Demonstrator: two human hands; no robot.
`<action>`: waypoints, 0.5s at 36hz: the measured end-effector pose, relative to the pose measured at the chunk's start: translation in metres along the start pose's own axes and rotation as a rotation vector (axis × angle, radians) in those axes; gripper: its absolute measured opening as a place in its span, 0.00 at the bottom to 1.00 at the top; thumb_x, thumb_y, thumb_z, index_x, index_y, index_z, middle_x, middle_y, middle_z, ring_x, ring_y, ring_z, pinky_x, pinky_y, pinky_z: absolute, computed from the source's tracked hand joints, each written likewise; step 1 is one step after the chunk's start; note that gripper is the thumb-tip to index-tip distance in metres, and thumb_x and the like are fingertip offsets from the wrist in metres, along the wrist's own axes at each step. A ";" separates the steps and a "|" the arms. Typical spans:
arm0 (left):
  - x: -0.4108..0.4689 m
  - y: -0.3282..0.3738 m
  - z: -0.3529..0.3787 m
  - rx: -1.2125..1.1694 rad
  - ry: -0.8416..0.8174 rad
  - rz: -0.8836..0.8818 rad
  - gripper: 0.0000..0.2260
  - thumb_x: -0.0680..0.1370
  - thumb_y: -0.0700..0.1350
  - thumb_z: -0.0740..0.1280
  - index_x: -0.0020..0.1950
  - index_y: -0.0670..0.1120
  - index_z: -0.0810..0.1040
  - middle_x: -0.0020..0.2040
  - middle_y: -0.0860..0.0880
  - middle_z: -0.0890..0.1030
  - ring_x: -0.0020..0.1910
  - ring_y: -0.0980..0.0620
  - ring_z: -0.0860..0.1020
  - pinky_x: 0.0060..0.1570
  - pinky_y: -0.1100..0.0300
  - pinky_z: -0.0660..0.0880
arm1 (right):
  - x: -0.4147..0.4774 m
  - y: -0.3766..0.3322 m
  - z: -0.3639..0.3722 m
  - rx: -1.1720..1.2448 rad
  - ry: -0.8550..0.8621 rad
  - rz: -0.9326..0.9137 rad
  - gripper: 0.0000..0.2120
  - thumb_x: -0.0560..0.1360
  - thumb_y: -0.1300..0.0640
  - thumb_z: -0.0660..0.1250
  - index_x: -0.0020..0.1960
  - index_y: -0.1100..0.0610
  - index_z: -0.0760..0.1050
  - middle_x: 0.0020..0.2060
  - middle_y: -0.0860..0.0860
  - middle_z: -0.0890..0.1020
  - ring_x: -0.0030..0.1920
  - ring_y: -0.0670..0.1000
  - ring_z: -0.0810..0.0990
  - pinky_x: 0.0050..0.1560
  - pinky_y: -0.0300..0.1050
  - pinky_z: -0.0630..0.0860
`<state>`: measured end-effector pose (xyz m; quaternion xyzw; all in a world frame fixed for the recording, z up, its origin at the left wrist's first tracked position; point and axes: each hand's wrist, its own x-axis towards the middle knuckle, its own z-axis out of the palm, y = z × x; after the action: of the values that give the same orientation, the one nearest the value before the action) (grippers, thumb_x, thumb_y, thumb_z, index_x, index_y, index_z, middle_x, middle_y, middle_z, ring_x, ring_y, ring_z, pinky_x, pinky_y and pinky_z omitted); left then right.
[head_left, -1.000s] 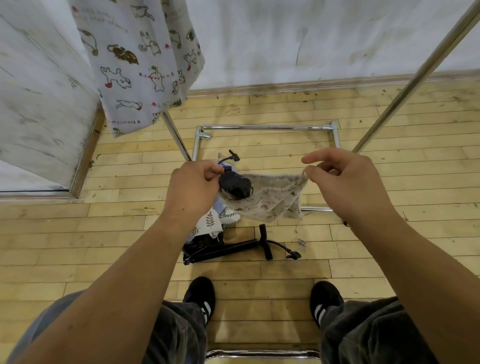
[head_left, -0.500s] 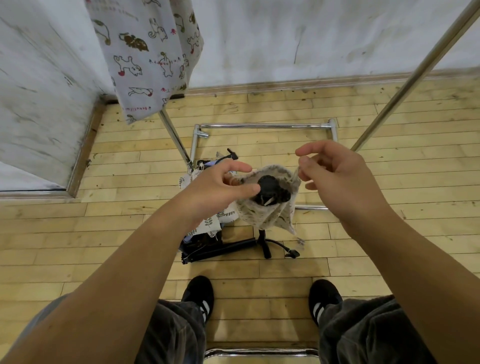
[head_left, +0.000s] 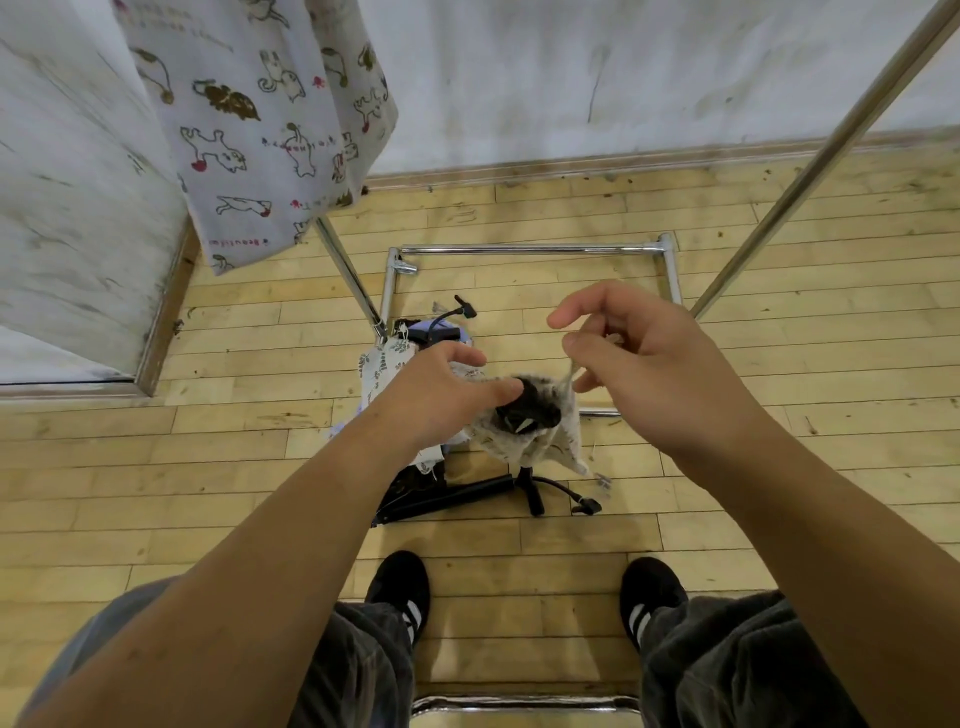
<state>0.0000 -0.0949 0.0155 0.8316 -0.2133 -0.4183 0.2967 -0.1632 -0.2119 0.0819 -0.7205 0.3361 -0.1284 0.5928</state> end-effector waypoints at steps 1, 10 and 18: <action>0.000 -0.001 0.002 0.032 0.006 -0.004 0.24 0.73 0.62 0.76 0.65 0.56 0.75 0.55 0.52 0.78 0.45 0.57 0.78 0.36 0.62 0.70 | -0.001 -0.001 0.000 0.013 -0.003 0.000 0.12 0.80 0.63 0.65 0.50 0.46 0.81 0.34 0.48 0.75 0.42 0.57 0.82 0.50 0.53 0.81; 0.001 0.000 0.012 0.162 0.060 0.005 0.22 0.73 0.61 0.76 0.62 0.55 0.75 0.44 0.54 0.77 0.36 0.56 0.77 0.33 0.59 0.68 | -0.009 -0.007 0.007 0.053 -0.086 -0.123 0.14 0.78 0.67 0.65 0.45 0.47 0.76 0.34 0.52 0.75 0.43 0.65 0.79 0.45 0.54 0.78; -0.006 0.015 0.016 0.177 0.036 0.356 0.19 0.73 0.54 0.78 0.58 0.66 0.75 0.43 0.57 0.78 0.41 0.62 0.75 0.37 0.71 0.67 | -0.001 -0.007 -0.003 0.098 0.012 -0.043 0.10 0.80 0.59 0.68 0.52 0.44 0.80 0.34 0.53 0.73 0.38 0.56 0.74 0.53 0.66 0.77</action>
<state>-0.0187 -0.1070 0.0212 0.8108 -0.3876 -0.3240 0.2955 -0.1633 -0.2129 0.0892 -0.6968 0.3171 -0.1617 0.6227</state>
